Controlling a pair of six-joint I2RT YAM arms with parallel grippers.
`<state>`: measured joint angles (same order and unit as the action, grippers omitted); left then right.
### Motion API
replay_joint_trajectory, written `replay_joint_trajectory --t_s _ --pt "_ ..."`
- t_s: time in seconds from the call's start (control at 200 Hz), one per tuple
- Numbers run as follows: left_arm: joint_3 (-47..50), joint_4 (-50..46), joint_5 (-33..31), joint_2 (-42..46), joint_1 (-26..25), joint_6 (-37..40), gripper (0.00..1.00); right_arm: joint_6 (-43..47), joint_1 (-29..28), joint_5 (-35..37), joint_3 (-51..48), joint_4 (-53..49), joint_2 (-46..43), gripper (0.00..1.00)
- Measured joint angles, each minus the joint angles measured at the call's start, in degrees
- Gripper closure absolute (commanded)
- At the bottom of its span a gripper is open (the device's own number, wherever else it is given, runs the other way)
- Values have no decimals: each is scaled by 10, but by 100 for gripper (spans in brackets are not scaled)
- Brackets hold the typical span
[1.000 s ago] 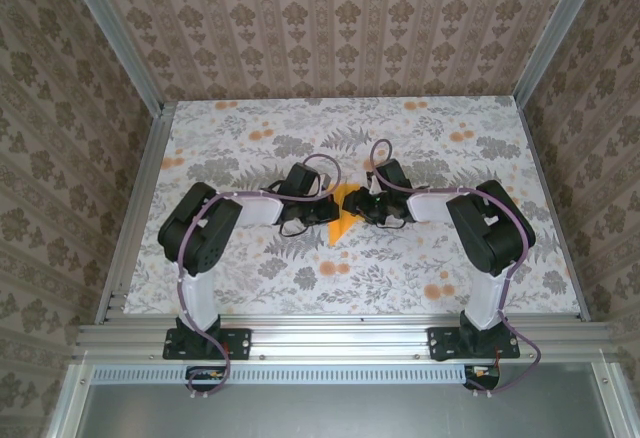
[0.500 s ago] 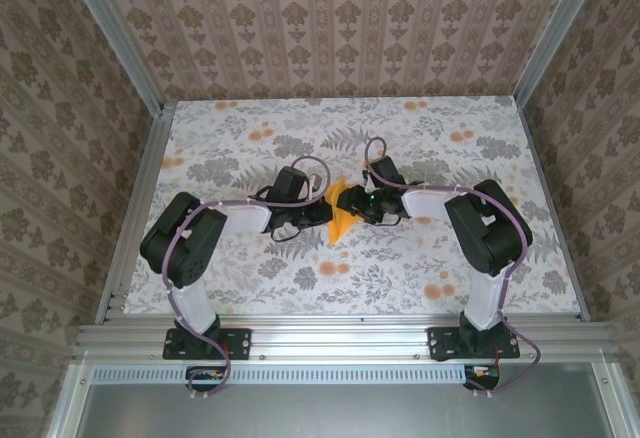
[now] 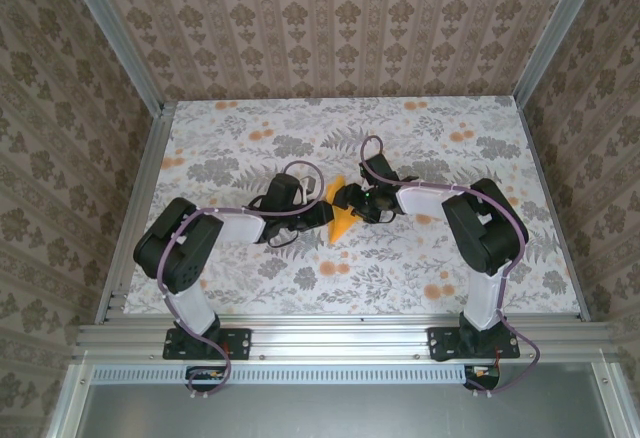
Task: Fold a paper plane with a square sheet of paper (pick it up from the middle)
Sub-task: Fourth fold the wing at the center of the table.
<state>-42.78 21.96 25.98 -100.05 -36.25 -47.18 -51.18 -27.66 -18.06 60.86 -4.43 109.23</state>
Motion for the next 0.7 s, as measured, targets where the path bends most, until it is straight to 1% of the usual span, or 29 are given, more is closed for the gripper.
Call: replay_joint_trajectory --t_s 0.11,0.19,0.335,0.415,0.465,0.585,0.705 --pt "0 9 2 0 0 0 67 -2 0 1 3 -3 1 36" --pt "1 13 2 0 0 -4 72 -4 0 2 3 -4 1 36" --pt "14 22 -17 5 0 -7 76 -4 -2 6 3 -5 1 36" --pt "30 23 -29 16 0 -9 76 -5 -2 7 3 -5 1 36" --pt "37 25 -33 23 0 -9 74 -5 -3 9 5 -7 1 36" --pt "40 45 -32 27 0 -13 69 -5 -3 9 5 -8 2 36" --pt "40 65 -26 27 0 -15 67 -7 -3 10 5 -8 2 36"
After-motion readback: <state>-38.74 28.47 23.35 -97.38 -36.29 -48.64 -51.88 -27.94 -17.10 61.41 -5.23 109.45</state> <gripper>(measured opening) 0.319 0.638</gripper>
